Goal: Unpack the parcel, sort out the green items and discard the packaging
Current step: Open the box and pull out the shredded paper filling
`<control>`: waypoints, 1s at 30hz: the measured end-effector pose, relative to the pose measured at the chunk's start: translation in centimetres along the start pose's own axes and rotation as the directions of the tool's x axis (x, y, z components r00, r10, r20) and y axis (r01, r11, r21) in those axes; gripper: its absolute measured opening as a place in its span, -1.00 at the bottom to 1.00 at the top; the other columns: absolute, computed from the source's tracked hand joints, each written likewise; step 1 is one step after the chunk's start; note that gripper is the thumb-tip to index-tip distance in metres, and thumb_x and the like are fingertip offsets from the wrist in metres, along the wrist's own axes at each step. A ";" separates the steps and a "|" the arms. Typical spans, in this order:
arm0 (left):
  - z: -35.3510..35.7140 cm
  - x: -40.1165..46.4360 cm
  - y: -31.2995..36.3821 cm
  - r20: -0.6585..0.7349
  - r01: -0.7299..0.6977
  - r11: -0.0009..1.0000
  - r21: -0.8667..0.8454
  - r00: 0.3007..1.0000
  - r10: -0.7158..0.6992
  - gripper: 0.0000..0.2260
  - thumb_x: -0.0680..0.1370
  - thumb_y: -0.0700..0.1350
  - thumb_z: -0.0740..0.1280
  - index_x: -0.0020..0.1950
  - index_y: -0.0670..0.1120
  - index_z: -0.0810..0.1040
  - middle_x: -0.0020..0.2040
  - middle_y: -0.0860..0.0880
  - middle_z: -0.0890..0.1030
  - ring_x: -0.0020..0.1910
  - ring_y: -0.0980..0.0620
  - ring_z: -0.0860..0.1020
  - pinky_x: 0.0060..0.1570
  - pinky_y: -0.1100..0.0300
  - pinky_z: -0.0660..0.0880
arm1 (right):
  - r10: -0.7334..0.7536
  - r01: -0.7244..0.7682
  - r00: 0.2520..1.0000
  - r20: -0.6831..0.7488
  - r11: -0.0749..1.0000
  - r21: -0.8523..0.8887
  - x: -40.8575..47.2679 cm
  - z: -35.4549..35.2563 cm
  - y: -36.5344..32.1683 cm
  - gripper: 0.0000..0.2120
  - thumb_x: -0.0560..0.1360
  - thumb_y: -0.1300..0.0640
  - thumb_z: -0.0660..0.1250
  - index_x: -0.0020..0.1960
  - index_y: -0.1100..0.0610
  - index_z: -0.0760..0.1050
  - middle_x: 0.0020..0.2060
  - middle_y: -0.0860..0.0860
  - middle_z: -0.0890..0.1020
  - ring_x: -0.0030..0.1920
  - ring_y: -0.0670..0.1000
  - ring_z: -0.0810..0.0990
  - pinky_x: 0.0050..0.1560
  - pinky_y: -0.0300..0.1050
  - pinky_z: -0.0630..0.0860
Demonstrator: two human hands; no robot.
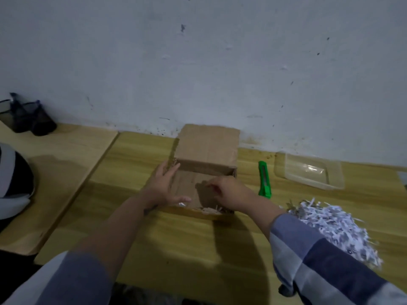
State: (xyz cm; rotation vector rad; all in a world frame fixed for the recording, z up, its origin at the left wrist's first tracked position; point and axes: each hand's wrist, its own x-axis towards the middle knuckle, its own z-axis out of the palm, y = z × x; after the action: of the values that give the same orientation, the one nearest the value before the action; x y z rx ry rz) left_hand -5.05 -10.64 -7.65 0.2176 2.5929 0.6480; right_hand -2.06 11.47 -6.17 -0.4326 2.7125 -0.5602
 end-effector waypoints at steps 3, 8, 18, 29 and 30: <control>0.0 0.5 -1.2 0.096 0.001 0.999 -0.052 0.995 0.004 0.32 0.00 0.48 0.42 0.54 0.11 -0.24 0.56 0.09 -0.24 0.55 -0.03 -0.07 0.48 -0.12 0.13 | 0.116 -0.073 0.977 0.180 0.971 -0.227 1.7 0.8 -0.1 -0.66 0.49 0.27 0.27 0.26 0.20 0.46 0.17 0.18 0.55 0.14 0.18 0.55 0.11 0.00 0.53; 1.3 -0.2 -2.0 0.052 -0.111 0.983 -0.144 0.991 0.119 0.31 0.05 0.43 0.45 0.55 0.03 -0.24 0.58 0.07 -0.09 0.54 0.03 0.01 0.49 0.01 0.13 | 0.171 -0.082 0.951 0.257 0.942 -0.324 1.8 1.7 -0.1 -0.68 0.50 0.31 0.25 0.25 0.20 0.43 0.17 0.21 0.53 0.17 0.21 0.54 0.17 0.04 0.50; 3.2 -3.3 -2.7 -0.094 -0.241 0.920 -0.310 0.970 0.222 0.20 0.16 0.19 0.56 0.54 0.16 -0.21 0.56 0.19 -0.12 0.51 0.15 0.04 0.35 0.30 0.09 | -0.051 0.074 0.977 0.209 0.992 -0.104 0.2 4.0 -0.9 -0.64 0.35 0.29 0.41 0.11 0.09 0.49 0.13 0.06 0.56 0.11 0.09 0.54 0.05 -0.10 0.46; 4.1 -4.9 -3.1 -0.182 -0.260 0.915 -0.309 0.960 0.212 0.18 0.13 0.23 0.53 0.46 0.28 -0.28 0.53 0.26 -0.14 0.42 0.35 -0.09 0.15 0.64 0.03 | -0.018 0.036 0.996 -0.088 0.976 0.215 1.8 4.5 -3.7 -0.64 0.42 0.32 0.37 0.18 0.07 0.53 0.10 0.06 0.58 0.03 0.02 0.58 0.10 -0.12 0.53; 4.1 -5.0 -3.0 -0.185 -0.261 0.913 -0.312 0.960 0.211 0.18 0.13 0.22 0.53 0.46 0.29 -0.29 0.53 0.27 -0.14 0.42 0.34 -0.08 0.19 0.59 0.05 | -0.057 0.066 0.997 -0.055 0.984 0.163 1.8 4.5 -3.9 -0.60 0.43 0.30 0.36 0.23 0.05 0.50 0.16 0.07 0.53 0.10 0.04 0.55 0.13 -0.14 0.50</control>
State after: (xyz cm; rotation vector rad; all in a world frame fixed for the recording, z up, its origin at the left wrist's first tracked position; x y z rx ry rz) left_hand 1.20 -12.92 -10.34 0.3907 2.5624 1.2221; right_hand -1.06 5.97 -8.85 -0.4657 2.6804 -0.8153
